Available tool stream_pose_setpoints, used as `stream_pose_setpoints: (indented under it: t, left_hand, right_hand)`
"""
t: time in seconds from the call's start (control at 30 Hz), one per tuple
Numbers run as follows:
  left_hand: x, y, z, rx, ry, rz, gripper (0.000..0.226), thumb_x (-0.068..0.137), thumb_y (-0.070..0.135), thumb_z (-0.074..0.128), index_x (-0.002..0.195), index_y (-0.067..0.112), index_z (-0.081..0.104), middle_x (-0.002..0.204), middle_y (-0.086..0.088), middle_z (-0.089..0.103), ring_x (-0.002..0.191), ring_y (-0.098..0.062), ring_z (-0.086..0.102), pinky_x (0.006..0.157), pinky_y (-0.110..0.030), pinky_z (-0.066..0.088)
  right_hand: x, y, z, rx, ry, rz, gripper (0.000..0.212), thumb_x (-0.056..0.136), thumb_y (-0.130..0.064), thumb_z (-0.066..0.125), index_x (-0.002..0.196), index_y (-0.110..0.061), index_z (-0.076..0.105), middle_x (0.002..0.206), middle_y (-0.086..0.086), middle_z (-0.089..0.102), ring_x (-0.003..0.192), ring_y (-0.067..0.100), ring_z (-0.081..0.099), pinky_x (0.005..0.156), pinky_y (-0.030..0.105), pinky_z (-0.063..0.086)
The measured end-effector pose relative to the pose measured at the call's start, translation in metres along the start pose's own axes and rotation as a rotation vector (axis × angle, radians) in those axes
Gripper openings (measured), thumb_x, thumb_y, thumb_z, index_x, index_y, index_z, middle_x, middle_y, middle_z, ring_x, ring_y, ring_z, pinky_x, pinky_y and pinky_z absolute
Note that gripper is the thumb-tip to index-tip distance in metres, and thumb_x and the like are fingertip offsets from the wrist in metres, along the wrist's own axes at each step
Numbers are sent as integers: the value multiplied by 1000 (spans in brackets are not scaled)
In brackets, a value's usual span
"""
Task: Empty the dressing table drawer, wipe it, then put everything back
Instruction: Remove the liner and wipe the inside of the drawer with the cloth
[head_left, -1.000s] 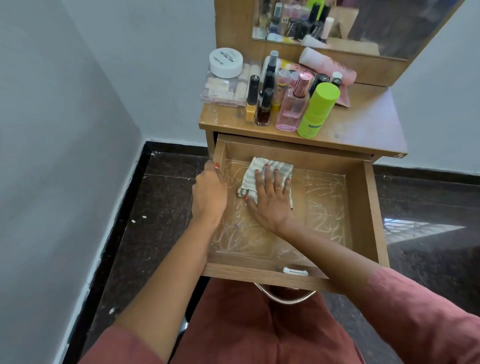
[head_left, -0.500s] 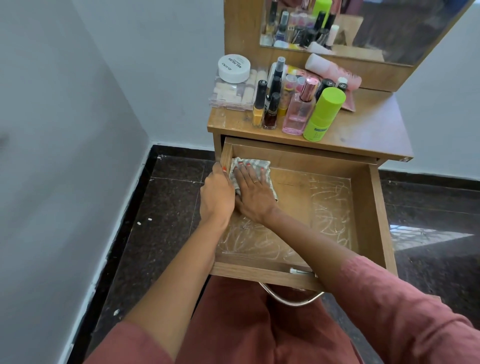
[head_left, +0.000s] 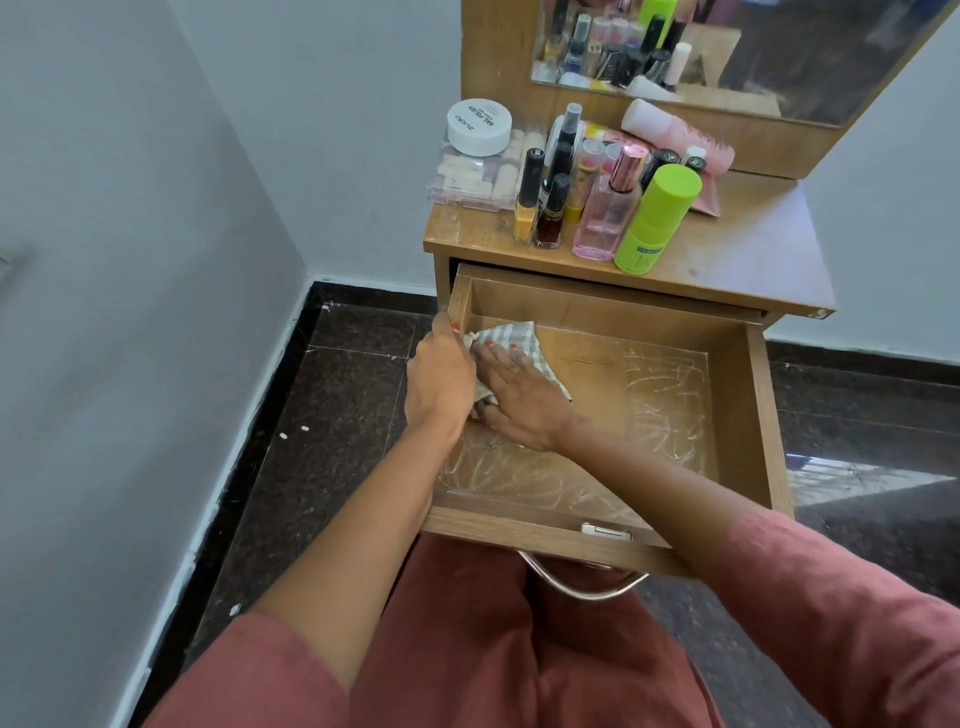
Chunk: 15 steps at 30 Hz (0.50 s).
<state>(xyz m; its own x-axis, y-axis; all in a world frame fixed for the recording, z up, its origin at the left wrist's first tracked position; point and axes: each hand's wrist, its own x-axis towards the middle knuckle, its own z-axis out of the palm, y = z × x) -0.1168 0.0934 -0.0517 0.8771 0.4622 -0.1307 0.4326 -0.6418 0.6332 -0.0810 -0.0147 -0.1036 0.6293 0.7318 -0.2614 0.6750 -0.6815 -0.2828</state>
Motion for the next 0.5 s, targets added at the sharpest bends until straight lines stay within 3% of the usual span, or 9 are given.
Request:
stream_pose_setpoints:
  t: [0.13, 0.27, 0.5]
  left_hand:
    - [1, -1, 2, -2, 15, 8, 31, 99, 14, 25, 120, 3, 45, 112, -20, 60, 102, -38, 57, 71, -37, 38]
    - [3, -2, 3, 5, 26, 6, 33, 99, 12, 24, 124, 2, 44, 112, -21, 60, 101, -38, 58, 76, -42, 44]
    - [3, -2, 4, 18, 29, 20, 32, 99, 9, 24, 121, 1, 45, 109, -22, 60, 100, -39, 58, 79, -43, 43]
  right_hand:
    - [-25, -3, 9, 7, -65, -193, 88, 70, -52, -1, 146, -9, 8, 155, 11, 1, 142, 15, -10, 112, 27, -14]
    - [-44, -2, 17, -30, -160, -361, 74, 82, -50, 6, 146, -12, 7, 155, 8, -1, 137, 9, -14, 106, 18, -21]
    - [-27, 13, 25, -116, -5, -368, 71, 84, -47, 16, 144, -10, 19, 153, 12, 15, 140, 18, 1, 110, 24, -15]
